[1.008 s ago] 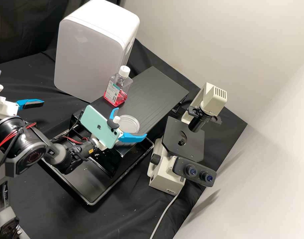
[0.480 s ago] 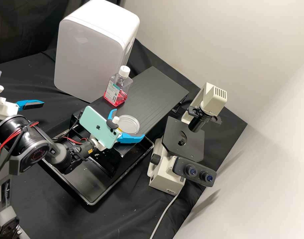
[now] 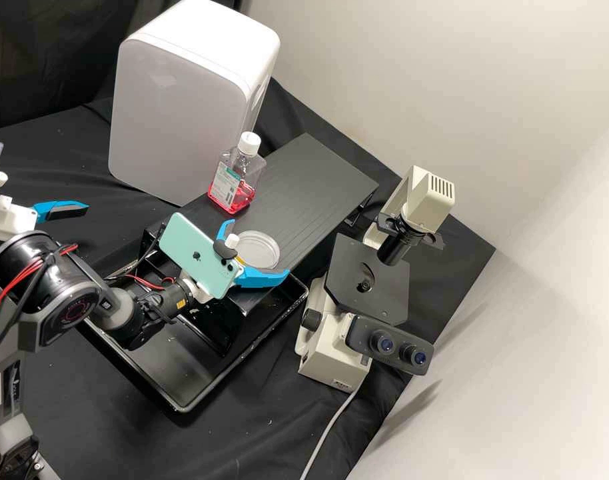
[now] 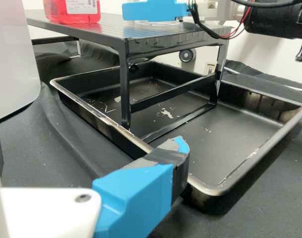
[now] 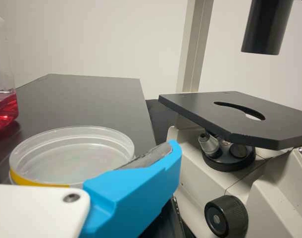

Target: Remove the lid from the petri dish

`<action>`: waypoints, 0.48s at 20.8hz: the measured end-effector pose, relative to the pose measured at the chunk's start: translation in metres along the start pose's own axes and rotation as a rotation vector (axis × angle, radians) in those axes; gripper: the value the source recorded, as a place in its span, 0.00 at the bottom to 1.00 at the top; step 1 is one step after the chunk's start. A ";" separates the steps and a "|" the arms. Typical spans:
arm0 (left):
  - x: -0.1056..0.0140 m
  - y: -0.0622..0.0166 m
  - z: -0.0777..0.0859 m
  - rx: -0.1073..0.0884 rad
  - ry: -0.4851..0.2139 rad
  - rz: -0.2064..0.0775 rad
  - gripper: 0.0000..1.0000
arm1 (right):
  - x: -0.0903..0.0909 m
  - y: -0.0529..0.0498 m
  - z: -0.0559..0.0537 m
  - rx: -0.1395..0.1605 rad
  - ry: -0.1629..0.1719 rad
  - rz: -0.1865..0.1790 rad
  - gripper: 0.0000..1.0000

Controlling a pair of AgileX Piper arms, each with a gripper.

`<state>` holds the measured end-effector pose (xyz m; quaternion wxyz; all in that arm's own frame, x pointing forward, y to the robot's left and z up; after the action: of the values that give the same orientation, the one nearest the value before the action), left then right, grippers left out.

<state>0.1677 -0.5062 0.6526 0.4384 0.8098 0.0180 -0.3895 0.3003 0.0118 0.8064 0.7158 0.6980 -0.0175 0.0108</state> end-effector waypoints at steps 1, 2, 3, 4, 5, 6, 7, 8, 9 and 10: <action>0.000 -0.0001 0.000 0.000 -0.001 0.000 1.00 | 0.000 0.000 0.000 0.000 0.000 0.000 0.00; 0.000 -0.0002 0.001 0.001 -0.002 -0.001 1.00 | 0.000 0.000 0.000 0.000 0.000 0.000 0.00; 0.000 -0.0003 0.001 0.001 -0.004 -0.001 1.00 | 0.000 0.000 0.000 0.000 0.000 0.000 0.00; 0.000 -0.0003 0.001 0.001 -0.004 -0.001 1.00 | 0.000 0.000 0.000 0.000 0.000 0.000 0.00; 0.000 -0.0003 0.001 0.001 -0.004 -0.001 1.00 | 0.000 0.000 0.000 0.000 0.000 0.000 0.00; 0.000 -0.0003 0.001 0.001 -0.004 -0.001 1.00 | 0.000 0.000 0.000 0.000 0.000 0.000 0.00; 0.000 -0.0003 0.001 0.001 -0.004 -0.001 1.00 | 0.000 0.000 0.000 0.000 0.000 0.000 0.00; 0.000 -0.0003 0.001 0.001 -0.004 -0.001 1.00 | 0.000 0.000 0.000 0.000 0.000 0.000 0.00; 0.000 -0.0003 0.001 0.001 -0.004 -0.001 1.00 | 0.000 0.000 0.000 0.000 0.000 0.000 0.00; 0.000 -0.0003 0.001 0.001 -0.004 -0.001 1.00 | 0.000 0.000 0.000 0.000 0.000 0.000 0.00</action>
<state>0.1670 -0.5067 0.6521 0.4378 0.8092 0.0174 -0.3914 0.3003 0.0118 0.8064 0.7158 0.6980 -0.0175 0.0108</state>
